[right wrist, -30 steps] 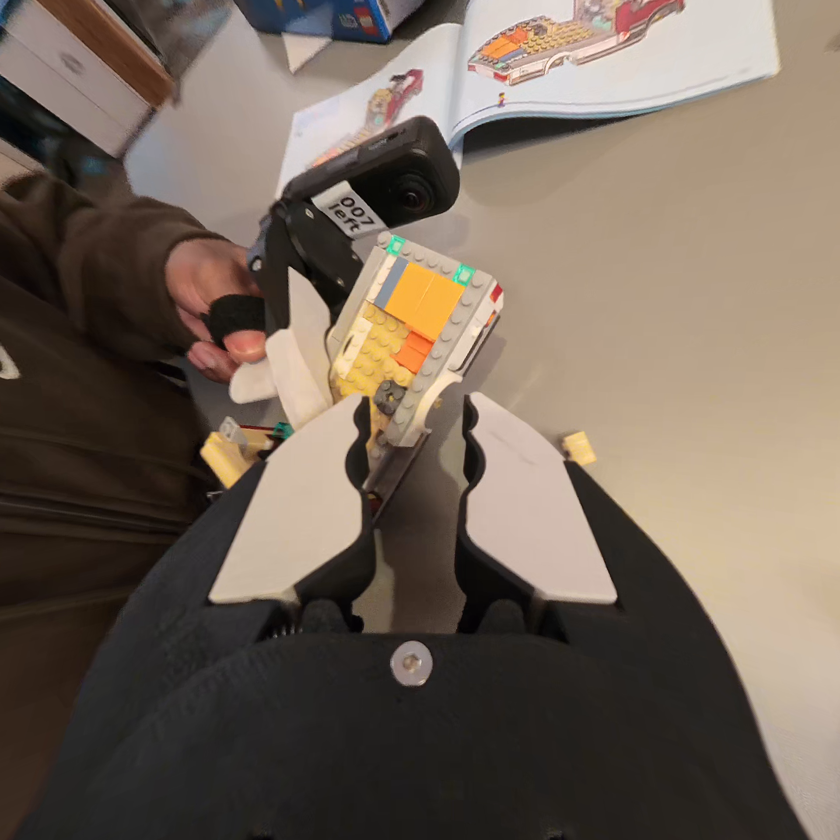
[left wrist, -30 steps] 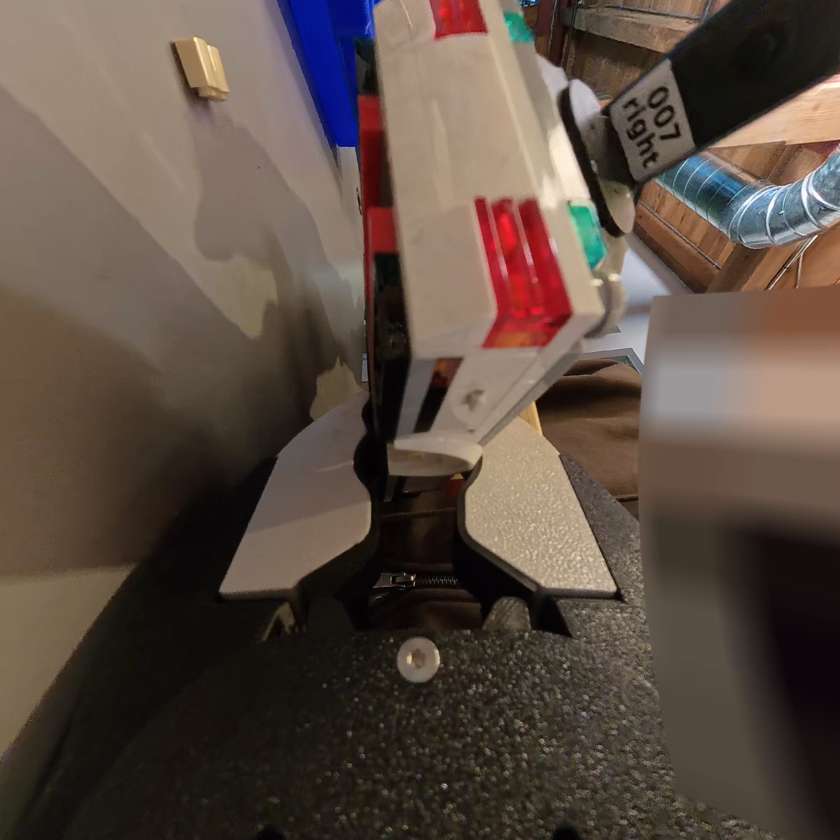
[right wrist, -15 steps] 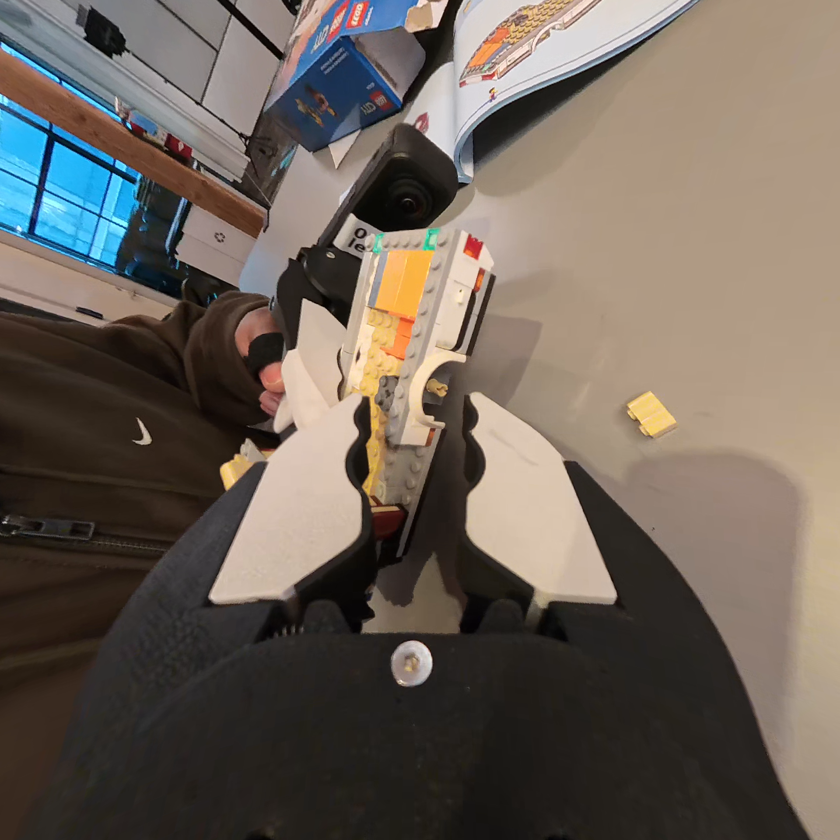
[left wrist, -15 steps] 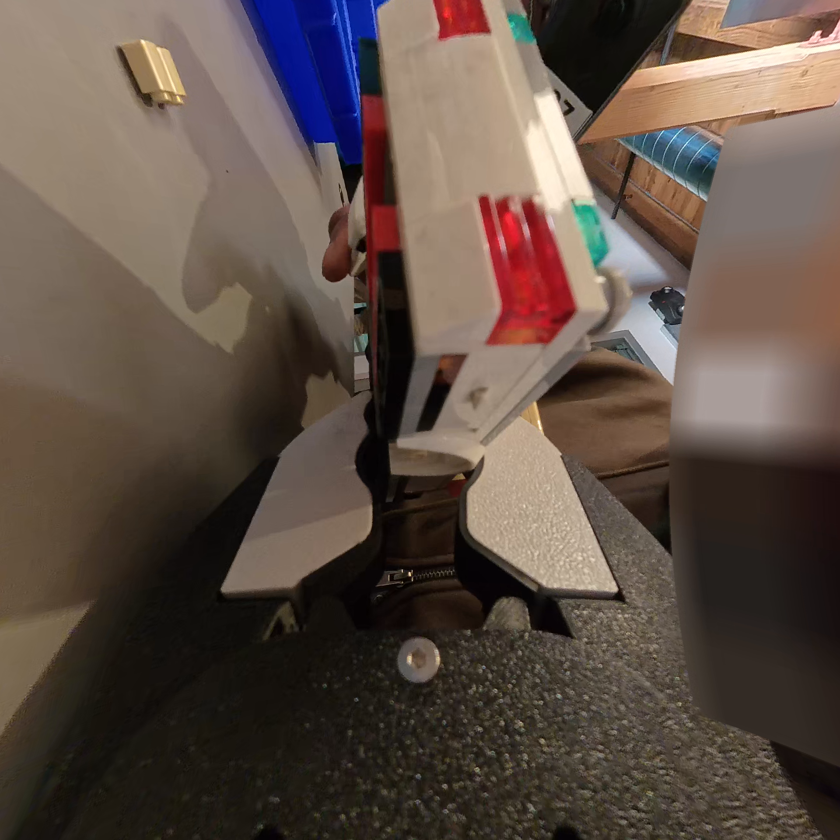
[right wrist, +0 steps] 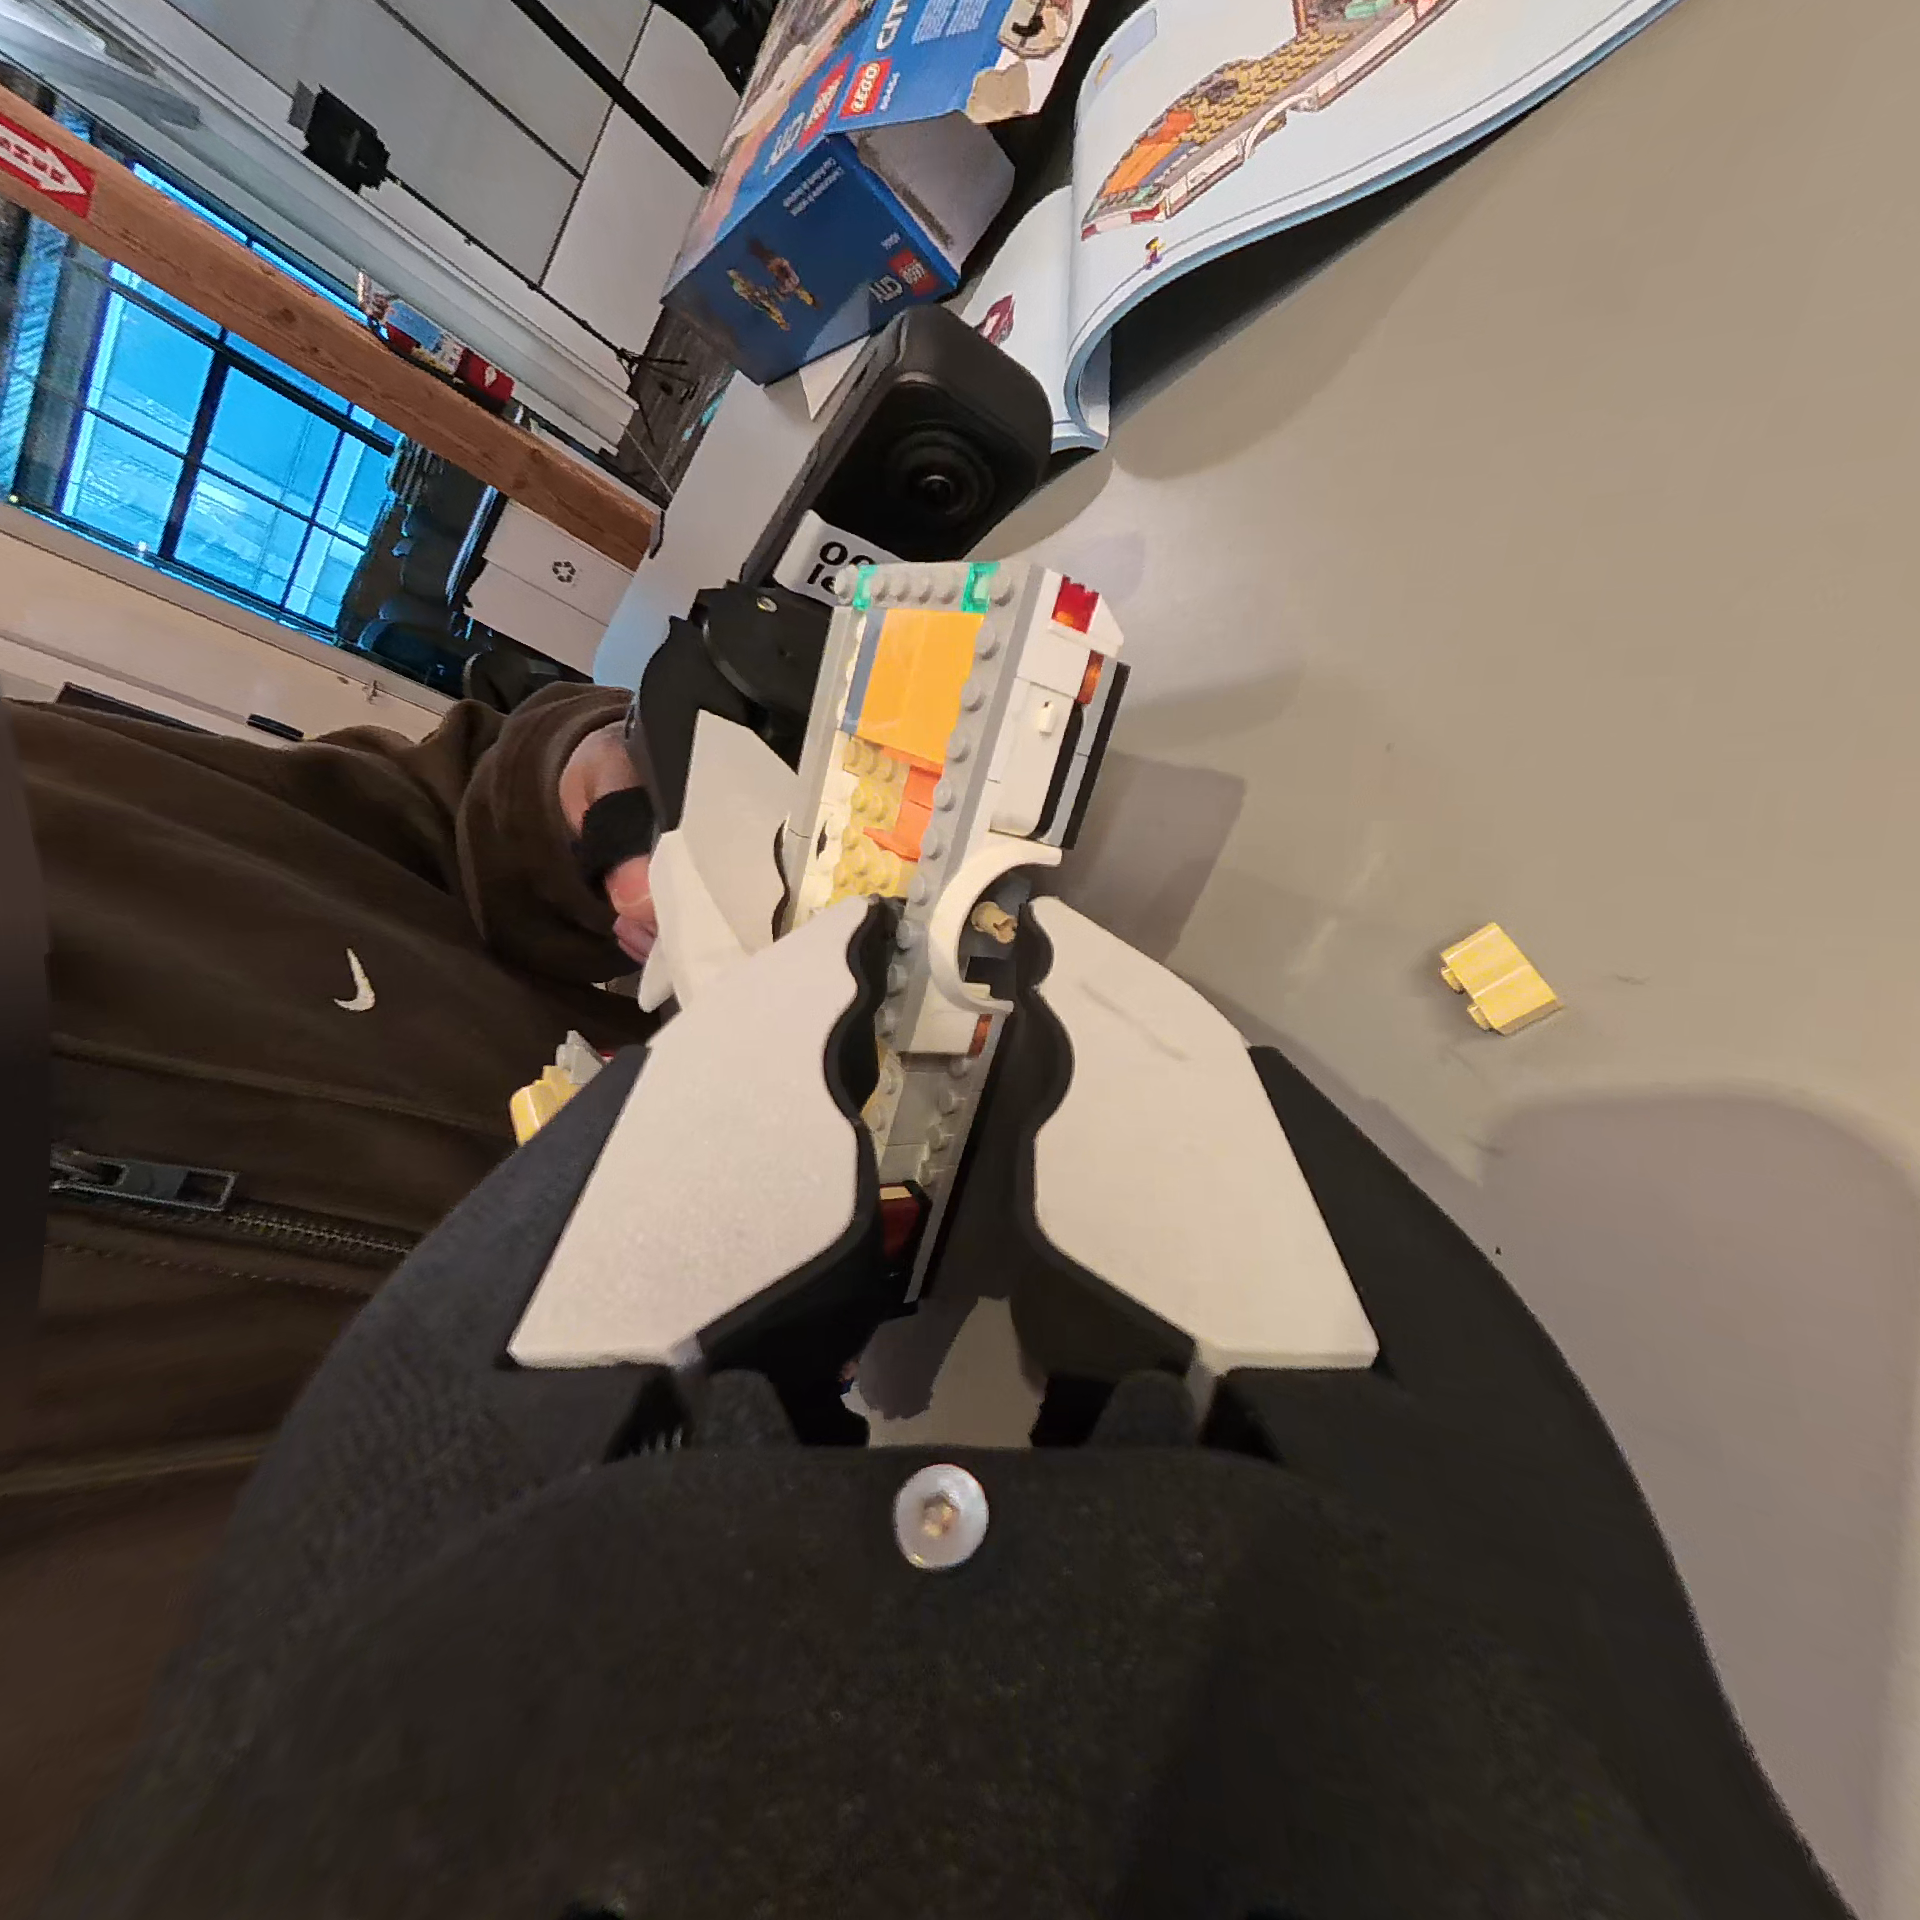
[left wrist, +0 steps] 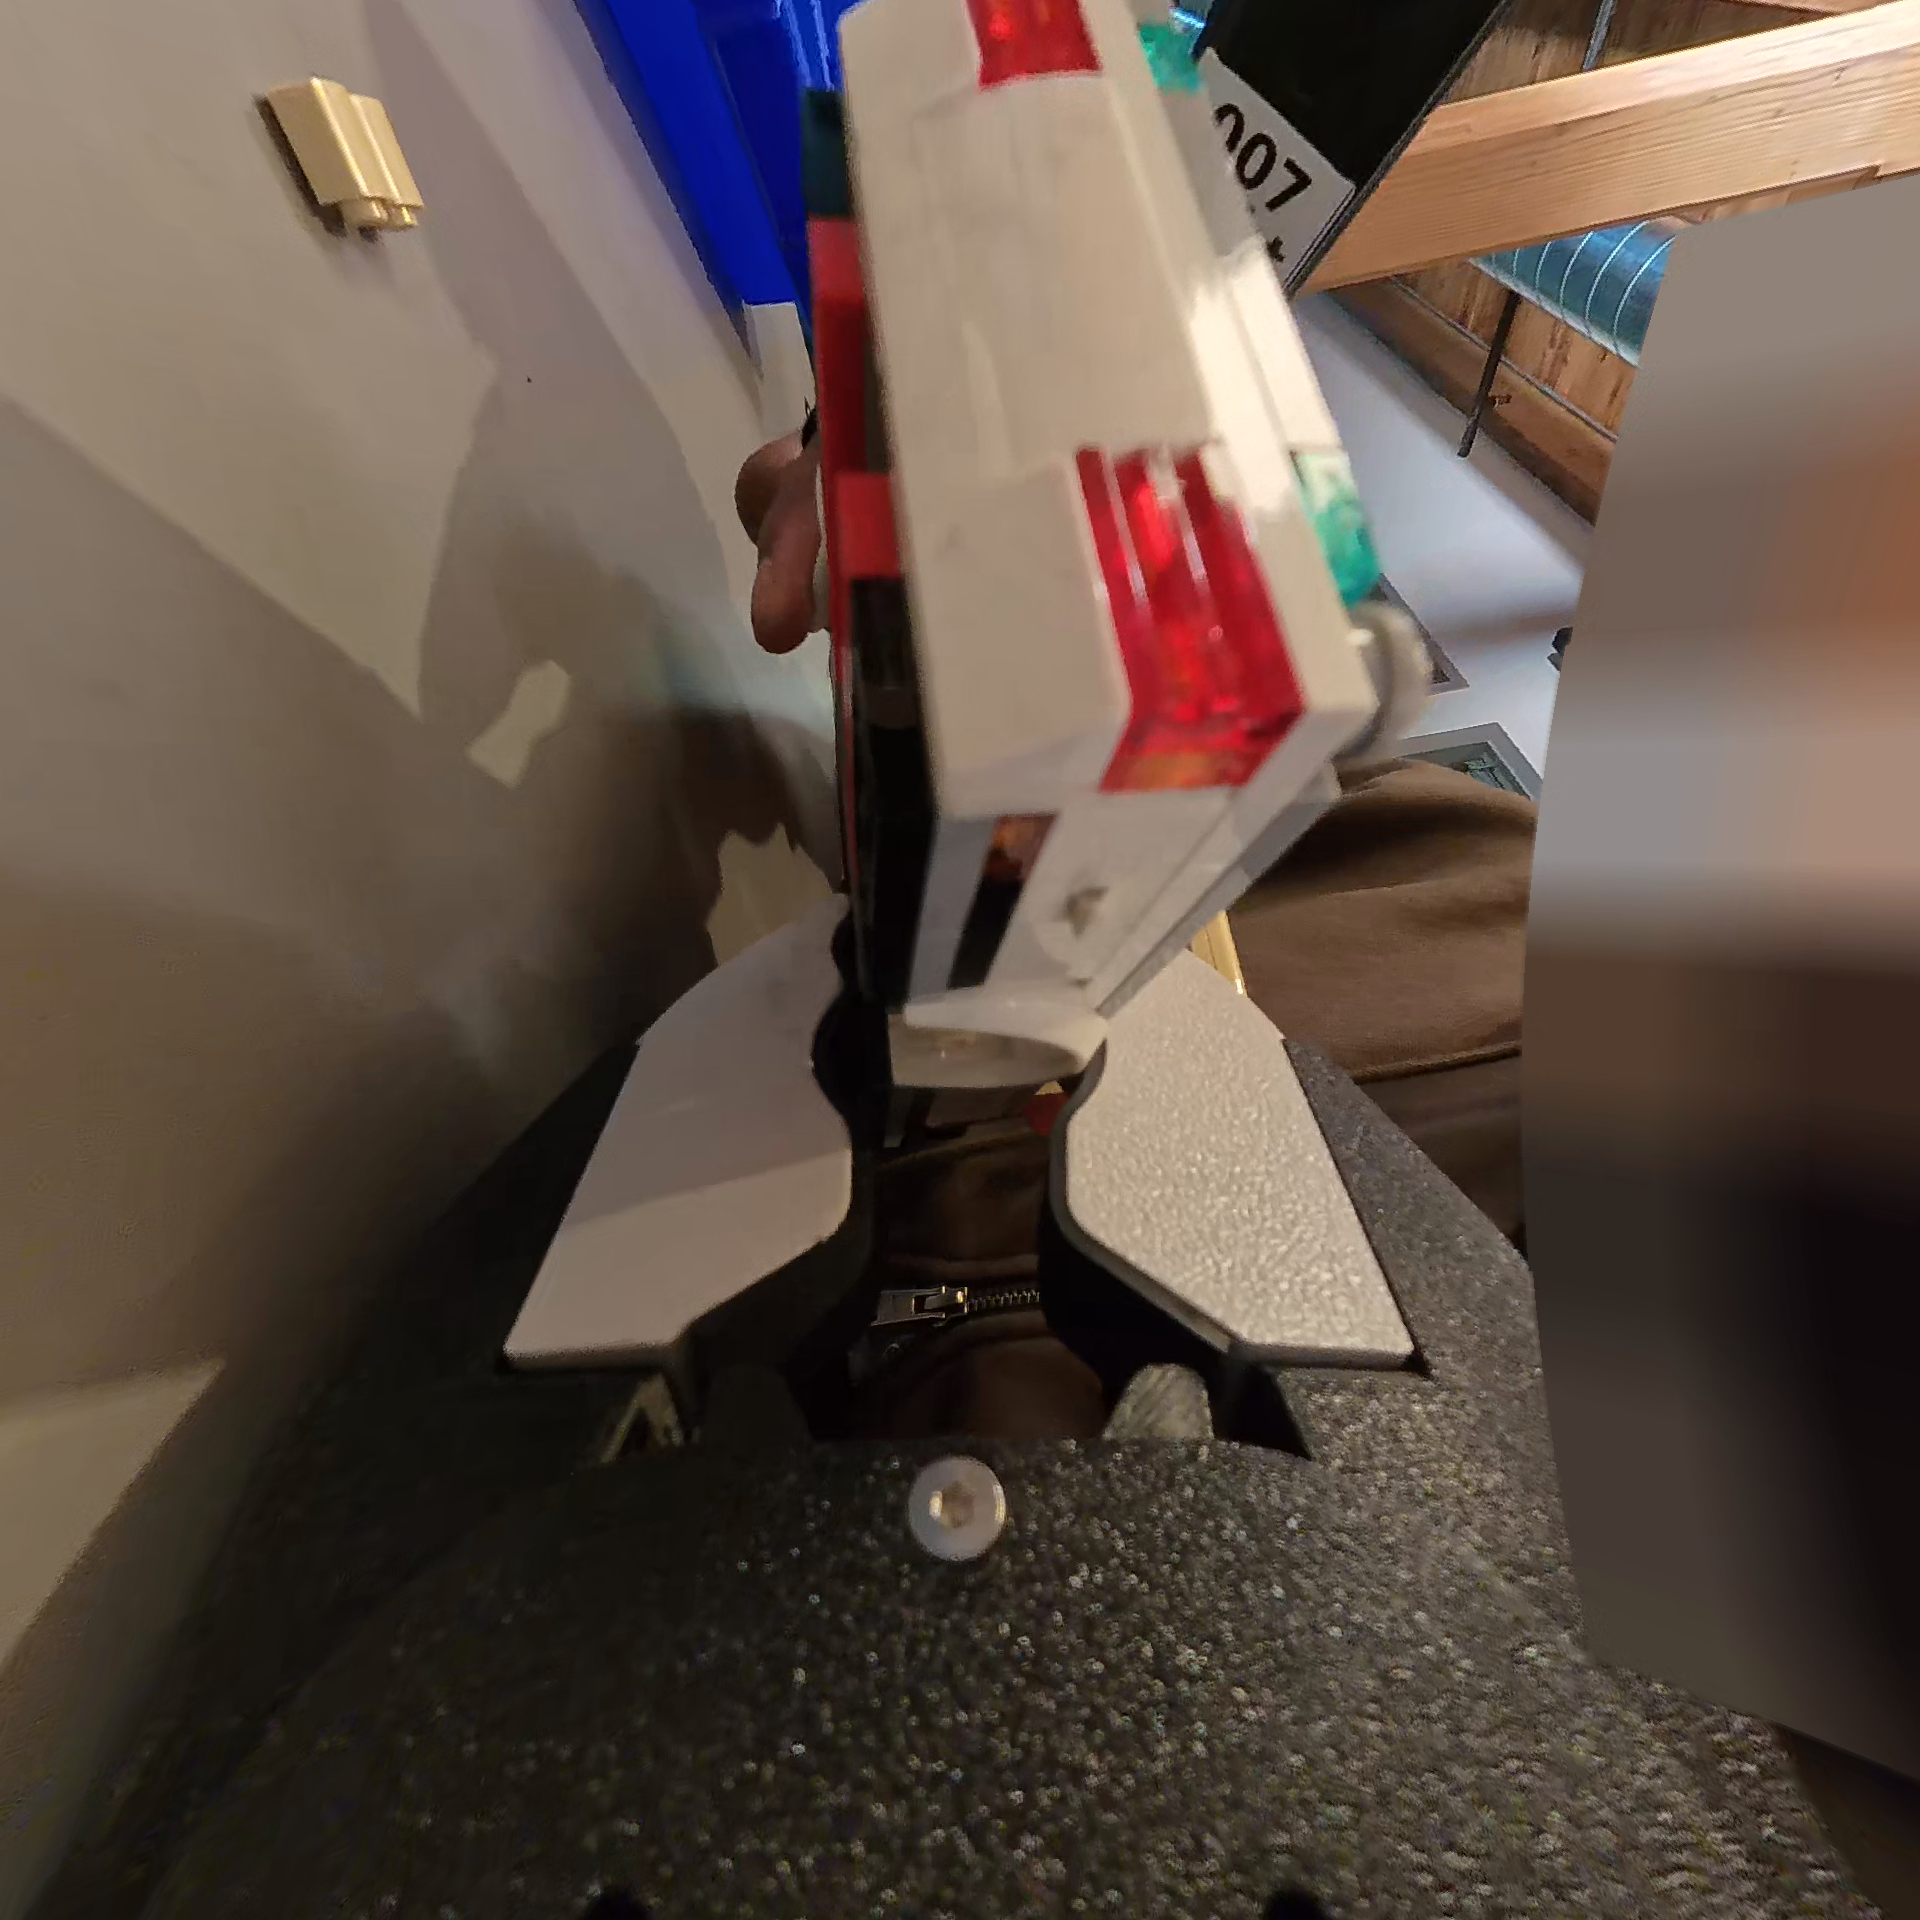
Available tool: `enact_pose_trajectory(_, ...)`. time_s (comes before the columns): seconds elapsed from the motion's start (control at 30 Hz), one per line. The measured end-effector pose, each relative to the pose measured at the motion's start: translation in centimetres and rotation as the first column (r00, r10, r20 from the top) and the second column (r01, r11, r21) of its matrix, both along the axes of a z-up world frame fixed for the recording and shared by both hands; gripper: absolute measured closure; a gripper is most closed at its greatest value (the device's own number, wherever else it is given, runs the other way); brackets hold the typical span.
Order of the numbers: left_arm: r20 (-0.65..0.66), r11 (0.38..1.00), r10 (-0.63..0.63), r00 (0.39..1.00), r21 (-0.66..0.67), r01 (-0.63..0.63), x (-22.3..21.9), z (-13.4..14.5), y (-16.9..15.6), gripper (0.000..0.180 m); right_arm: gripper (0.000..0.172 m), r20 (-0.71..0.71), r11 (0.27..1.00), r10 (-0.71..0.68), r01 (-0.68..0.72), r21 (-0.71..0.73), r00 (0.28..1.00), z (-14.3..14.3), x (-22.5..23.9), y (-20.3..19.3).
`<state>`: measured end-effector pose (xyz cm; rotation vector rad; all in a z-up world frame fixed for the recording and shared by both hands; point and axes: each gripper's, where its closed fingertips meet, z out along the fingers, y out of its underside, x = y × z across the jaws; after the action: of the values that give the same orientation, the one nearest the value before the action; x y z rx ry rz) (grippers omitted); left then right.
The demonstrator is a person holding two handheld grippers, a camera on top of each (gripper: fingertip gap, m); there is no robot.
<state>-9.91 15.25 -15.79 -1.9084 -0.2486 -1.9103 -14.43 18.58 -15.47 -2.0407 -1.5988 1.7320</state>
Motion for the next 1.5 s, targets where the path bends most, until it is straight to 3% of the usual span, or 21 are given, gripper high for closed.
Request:
enact_pose_trajectory(0.67, -0.015, 1.0, 0.018, 1.0, -0.003, -0.018, -0.3, -0.2, 0.1, 0.147, 0.15, -0.031, 0.998, -0.001, 0.002, 0.059, 1.0, -0.2, -0.3, 0.1)
enact_pose_trajectory(1.03, -0.003, 0.999, 0.042, 0.999, -0.025, -0.042, -0.6, -0.4, 0.4, 0.148, 0.14, 0.002, 0.999, -0.021, 0.021, 0.038, 1.0, -0.4, 0.0, 0.0)
enact_pose_trajectory(1.5, -0.048, 0.999, 0.03, 0.998, 0.012, -0.029, -0.2, -0.3, 0.2, 0.147, 0.151, -0.026, 1.0, 0.019, -0.019, 0.009, 0.999, -0.3, 0.4, -0.5)
